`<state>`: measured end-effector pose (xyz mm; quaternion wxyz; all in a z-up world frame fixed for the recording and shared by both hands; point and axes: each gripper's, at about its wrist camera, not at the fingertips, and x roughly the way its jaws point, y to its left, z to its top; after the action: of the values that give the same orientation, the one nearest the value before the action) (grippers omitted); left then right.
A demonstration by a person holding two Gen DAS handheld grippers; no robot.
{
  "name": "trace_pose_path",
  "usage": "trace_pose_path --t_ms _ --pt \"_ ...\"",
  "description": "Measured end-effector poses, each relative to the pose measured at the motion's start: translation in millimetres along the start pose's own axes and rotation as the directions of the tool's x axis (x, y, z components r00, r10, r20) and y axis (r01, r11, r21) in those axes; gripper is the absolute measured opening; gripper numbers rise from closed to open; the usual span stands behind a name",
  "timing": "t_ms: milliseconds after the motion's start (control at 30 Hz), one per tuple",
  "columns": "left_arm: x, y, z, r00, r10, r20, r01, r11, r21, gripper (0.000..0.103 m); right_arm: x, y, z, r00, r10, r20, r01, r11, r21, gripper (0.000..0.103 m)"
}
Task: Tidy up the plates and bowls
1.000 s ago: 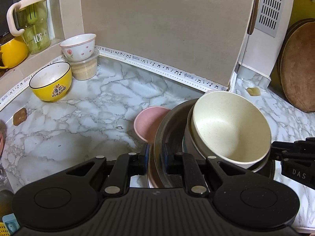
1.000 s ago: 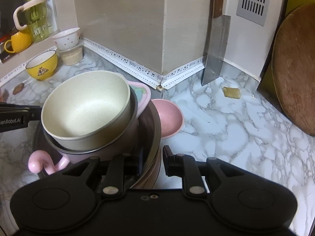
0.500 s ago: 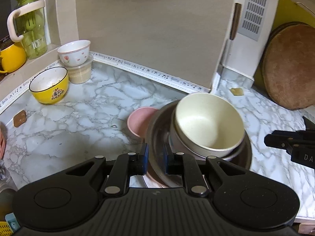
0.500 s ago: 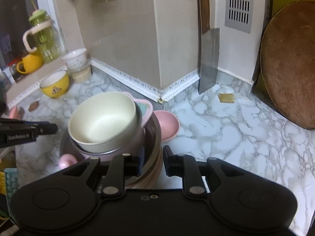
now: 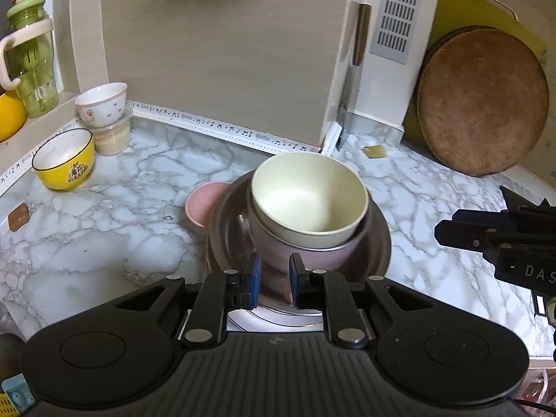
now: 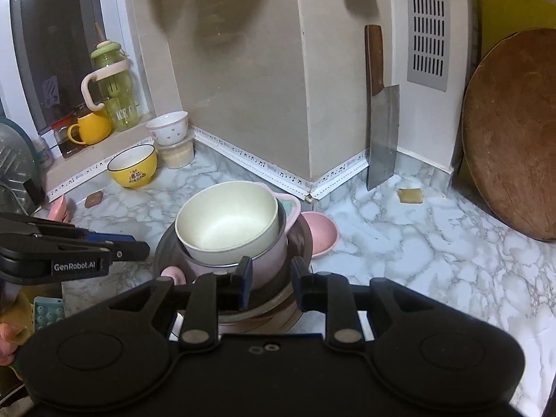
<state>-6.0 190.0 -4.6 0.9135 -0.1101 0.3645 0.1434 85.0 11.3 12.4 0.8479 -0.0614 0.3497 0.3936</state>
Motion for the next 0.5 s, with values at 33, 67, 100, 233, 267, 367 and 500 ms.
trace_pose_path --t_ms 33,67,100,233,267,367,500 --pt "-1.9 -2.7 -1.3 1.000 -0.006 0.005 0.006 1.000 0.007 0.032 -2.7 -0.3 -1.6 1.000 -0.004 0.002 0.004 1.000 0.001 0.031" --pt "-3.9 -4.6 -2.3 1.000 -0.013 0.011 0.013 1.000 0.010 0.039 -6.1 -1.0 -3.5 1.000 -0.006 0.008 0.006 1.000 0.004 0.038" --pt "-6.5 -6.5 -3.7 1.000 -0.023 0.019 0.023 1.000 0.009 0.061 -9.4 -1.5 -5.3 1.000 -0.009 0.016 0.009 1.000 0.006 0.043" --pt "-17.0 -15.5 -7.2 0.997 -0.044 0.056 0.043 0.999 0.028 0.077 -22.5 -3.7 -11.5 0.998 -0.032 0.048 0.032 0.999 0.005 0.070" --pt "-19.2 -18.9 -8.0 0.997 -0.049 0.060 0.046 0.998 0.038 0.077 -26.2 -4.0 -13.0 0.997 -0.042 0.058 0.042 0.999 0.006 0.081" --pt "-24.6 -28.8 -11.6 0.996 -0.053 0.073 0.048 0.997 0.068 0.077 -39.5 -6.2 -17.6 0.994 -0.034 0.101 0.032 0.999 0.023 0.095" --pt "-31.1 -39.3 -17.0 0.994 -0.077 0.083 0.070 0.994 0.084 0.079 -53.5 -5.7 -22.8 0.989 -0.030 0.144 0.025 0.999 0.036 0.103"
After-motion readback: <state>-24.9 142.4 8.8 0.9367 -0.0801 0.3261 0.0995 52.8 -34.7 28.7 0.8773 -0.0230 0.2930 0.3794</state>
